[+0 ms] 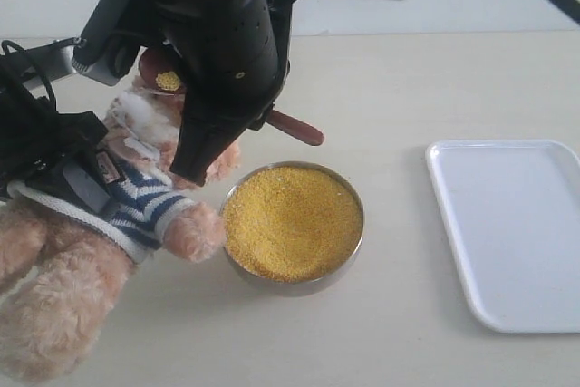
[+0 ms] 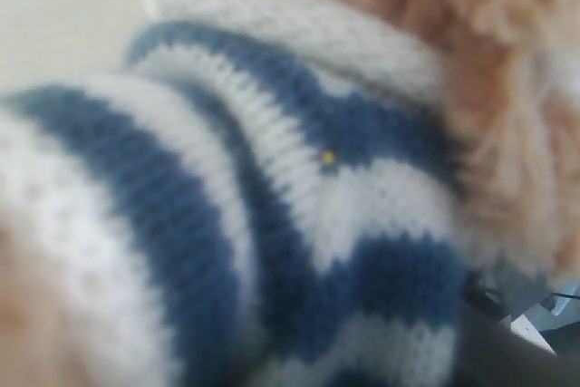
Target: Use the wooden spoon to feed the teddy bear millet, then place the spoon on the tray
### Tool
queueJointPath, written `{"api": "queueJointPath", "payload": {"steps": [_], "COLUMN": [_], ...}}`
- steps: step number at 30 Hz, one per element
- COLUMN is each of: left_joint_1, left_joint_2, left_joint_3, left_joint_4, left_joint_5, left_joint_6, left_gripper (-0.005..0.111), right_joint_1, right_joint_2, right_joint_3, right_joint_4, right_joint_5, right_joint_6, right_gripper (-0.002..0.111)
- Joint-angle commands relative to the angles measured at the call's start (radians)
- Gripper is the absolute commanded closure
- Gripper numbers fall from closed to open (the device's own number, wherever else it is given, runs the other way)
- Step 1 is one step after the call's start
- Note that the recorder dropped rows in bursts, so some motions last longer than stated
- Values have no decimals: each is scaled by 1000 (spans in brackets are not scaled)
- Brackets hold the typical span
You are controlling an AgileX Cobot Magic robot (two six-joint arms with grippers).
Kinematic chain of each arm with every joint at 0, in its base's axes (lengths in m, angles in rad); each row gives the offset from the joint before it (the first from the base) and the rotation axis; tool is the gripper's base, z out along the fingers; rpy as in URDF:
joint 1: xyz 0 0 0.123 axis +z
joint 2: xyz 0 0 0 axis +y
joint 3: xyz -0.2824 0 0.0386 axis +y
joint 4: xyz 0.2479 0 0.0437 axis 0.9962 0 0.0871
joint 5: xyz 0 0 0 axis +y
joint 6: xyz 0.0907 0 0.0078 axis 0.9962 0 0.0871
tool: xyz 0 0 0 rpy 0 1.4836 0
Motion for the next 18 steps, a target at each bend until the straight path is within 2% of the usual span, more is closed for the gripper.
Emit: {"api": "queueJointPath", "payload": {"steps": [1, 18], "left_joint_1": [-1, -1], "left_joint_2": [-9, -35], "left_joint_3": [5, 33], "left_joint_4": [-10, -7], "left_joint_5": [8, 8], "left_joint_6": [-2, -2], "left_gripper": [103, 103], "right_joint_1": [0, 0], "right_joint_2": [-12, -23], "right_joint_3": [37, 40], "right_joint_4": [4, 12], "right_joint_5": [1, 1], "right_joint_6": [4, 11], "right_gripper": [109, 109]}}
